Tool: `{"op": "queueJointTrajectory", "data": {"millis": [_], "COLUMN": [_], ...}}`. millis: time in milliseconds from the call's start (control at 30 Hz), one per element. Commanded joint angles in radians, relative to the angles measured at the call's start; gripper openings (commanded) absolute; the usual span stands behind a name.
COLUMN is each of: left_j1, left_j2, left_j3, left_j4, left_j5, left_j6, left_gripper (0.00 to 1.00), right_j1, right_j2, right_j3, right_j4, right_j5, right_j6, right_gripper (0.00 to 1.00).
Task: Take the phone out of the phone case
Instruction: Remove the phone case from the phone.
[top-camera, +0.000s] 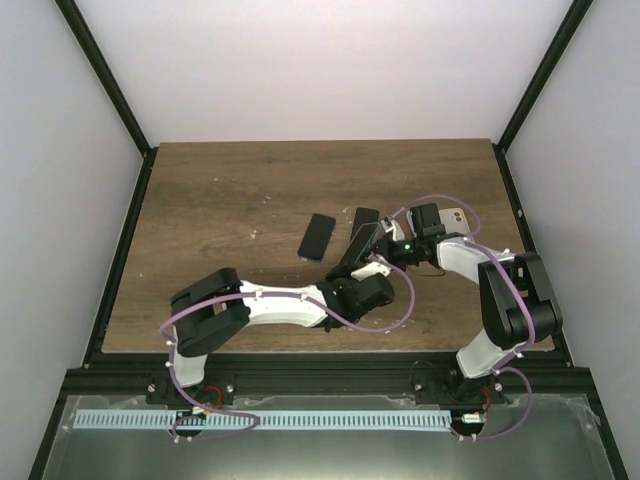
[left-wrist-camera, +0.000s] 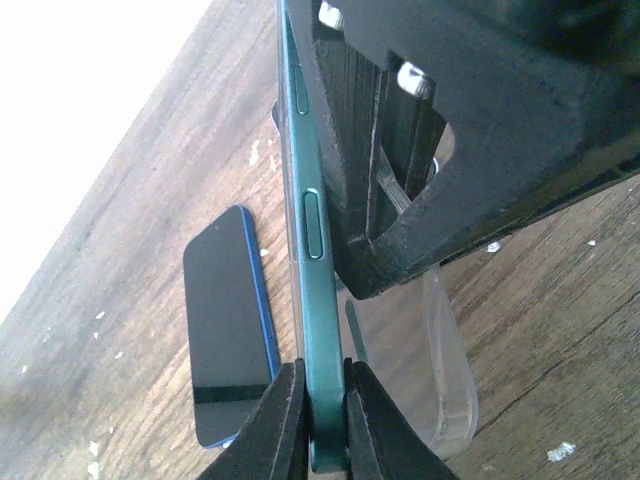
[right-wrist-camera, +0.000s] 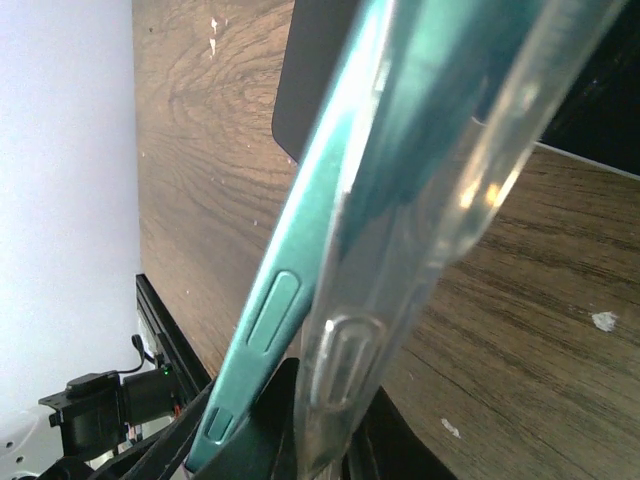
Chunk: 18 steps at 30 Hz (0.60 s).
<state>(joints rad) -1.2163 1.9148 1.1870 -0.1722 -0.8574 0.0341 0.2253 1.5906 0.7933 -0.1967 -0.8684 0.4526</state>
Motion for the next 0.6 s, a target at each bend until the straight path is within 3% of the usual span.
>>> {"op": "queueJointTrajectory", "data": {"millis": [0, 567], "left_j1": [0.017, 0.028], "left_j2": [0.001, -0.181], "left_j3": [-0.013, -0.016], "left_j4": [-0.019, -0.04], "left_j5": [-0.109, 0.002], "left_j6": [0.046, -0.151], "left_gripper": [0.0, 0.0], "right_j1": [-0.016, -0.02], "right_j2": [-0.004, -0.034], "right_j3": [0.03, 0.033], "right_j4": [-0.001, -0.006], "right_j5": [-0.028, 0.193], "right_j6": [-0.033, -0.084], "right_gripper": [0.01, 0.01]}}
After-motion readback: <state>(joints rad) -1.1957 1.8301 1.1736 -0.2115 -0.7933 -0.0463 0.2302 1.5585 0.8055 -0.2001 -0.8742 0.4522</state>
